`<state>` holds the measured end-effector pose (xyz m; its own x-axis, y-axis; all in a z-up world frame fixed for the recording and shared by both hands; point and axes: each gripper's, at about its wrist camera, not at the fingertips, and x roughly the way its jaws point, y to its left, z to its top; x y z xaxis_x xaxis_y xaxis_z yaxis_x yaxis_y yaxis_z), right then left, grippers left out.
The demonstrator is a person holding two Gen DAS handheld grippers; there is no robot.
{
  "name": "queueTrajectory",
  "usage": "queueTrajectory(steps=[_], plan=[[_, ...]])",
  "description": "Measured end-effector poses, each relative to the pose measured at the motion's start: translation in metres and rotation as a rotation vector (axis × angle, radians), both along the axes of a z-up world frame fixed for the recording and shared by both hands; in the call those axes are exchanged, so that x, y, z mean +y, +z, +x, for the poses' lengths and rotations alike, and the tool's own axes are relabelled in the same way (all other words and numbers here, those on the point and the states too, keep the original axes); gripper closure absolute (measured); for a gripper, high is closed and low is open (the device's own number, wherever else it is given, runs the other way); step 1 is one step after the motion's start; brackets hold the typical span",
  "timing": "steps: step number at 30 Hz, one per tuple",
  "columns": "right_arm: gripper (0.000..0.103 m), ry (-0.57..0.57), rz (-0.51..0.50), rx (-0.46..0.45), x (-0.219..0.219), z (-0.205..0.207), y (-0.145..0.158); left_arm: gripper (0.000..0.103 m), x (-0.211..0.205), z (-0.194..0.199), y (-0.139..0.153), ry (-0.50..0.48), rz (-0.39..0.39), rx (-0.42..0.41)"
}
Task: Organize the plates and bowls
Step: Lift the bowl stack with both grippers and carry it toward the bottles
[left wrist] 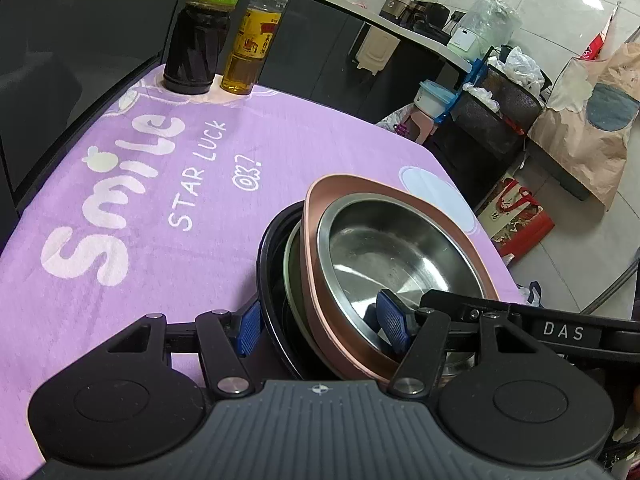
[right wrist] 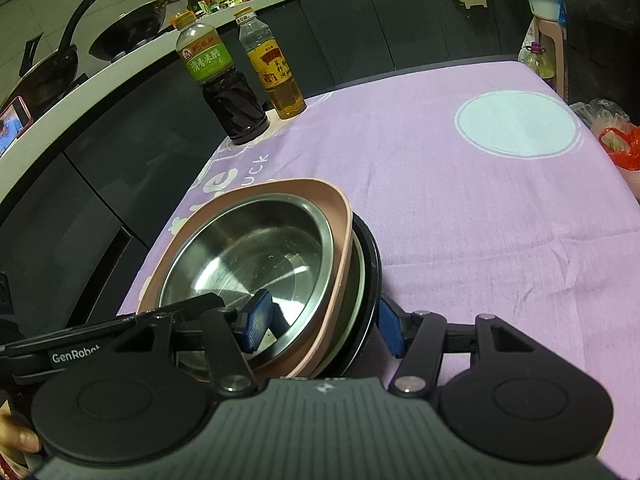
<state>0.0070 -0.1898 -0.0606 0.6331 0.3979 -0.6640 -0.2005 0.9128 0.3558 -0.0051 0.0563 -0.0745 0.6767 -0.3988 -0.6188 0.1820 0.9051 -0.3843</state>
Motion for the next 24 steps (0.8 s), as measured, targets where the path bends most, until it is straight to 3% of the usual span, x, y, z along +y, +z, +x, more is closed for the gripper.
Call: queueTrajectory(steps=[24], plan=[[0.050, -0.034, -0.014, -0.066, -0.001, 0.043, 0.026, 0.046, -0.010, 0.055, 0.024, -0.014, 0.007, -0.074]])
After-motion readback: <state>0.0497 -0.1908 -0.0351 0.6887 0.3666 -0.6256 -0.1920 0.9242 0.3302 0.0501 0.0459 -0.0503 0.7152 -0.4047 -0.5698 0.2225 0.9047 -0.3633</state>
